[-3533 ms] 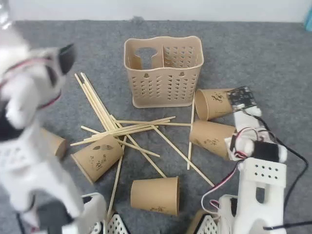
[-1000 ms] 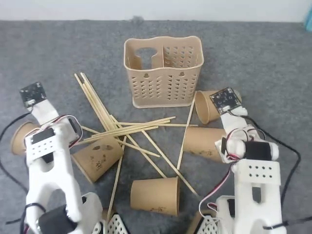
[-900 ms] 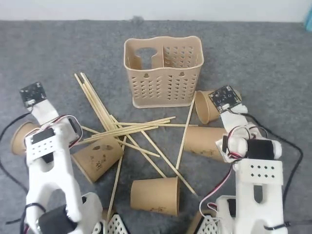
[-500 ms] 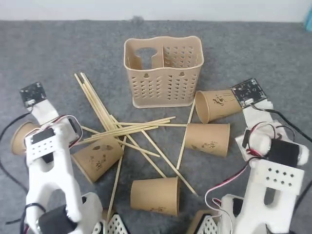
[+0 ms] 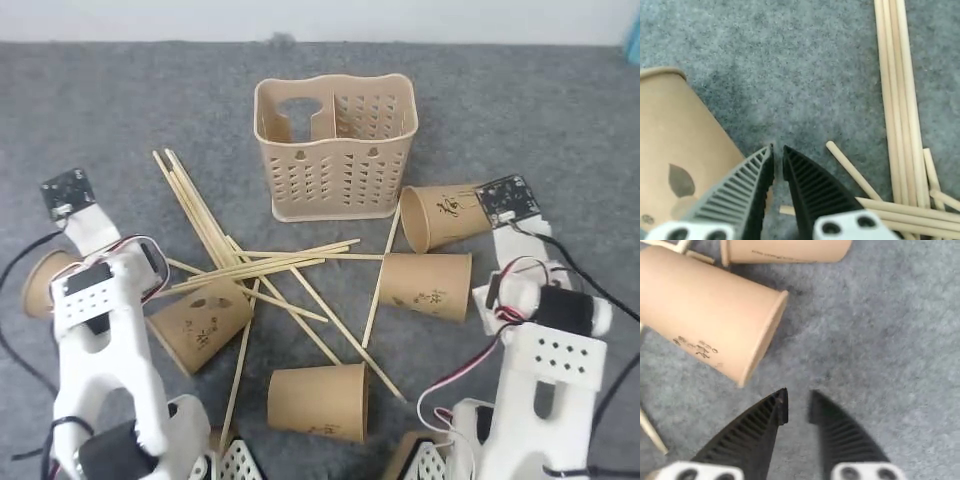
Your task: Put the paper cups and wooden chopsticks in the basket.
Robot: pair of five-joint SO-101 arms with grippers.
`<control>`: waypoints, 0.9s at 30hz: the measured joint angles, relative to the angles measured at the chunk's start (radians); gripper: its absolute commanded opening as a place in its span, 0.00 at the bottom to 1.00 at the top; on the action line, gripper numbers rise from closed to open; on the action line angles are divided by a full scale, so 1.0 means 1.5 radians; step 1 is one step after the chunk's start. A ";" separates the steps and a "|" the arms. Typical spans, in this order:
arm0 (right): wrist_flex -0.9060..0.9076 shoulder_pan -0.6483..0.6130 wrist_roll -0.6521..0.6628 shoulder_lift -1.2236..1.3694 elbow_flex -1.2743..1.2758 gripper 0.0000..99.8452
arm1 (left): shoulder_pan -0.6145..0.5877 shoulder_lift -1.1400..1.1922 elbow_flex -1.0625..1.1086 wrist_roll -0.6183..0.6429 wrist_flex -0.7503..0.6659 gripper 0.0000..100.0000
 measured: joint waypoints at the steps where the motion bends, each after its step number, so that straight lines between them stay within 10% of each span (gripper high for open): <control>1: 0.009 -0.016 -0.007 0.000 -0.004 0.24 | 0.000 0.000 0.000 0.000 0.000 0.03; 8: 0.047 -0.148 -0.063 0.000 -0.044 0.24 | 0.000 0.000 0.000 0.000 0.000 0.03; 15: -0.002 -0.053 -0.126 0.000 -0.044 0.00 | 0.000 0.000 0.000 0.000 0.000 0.03; 27: -0.235 -0.030 -0.136 0.000 0.188 0.01 | 0.000 0.000 0.000 0.000 0.000 0.03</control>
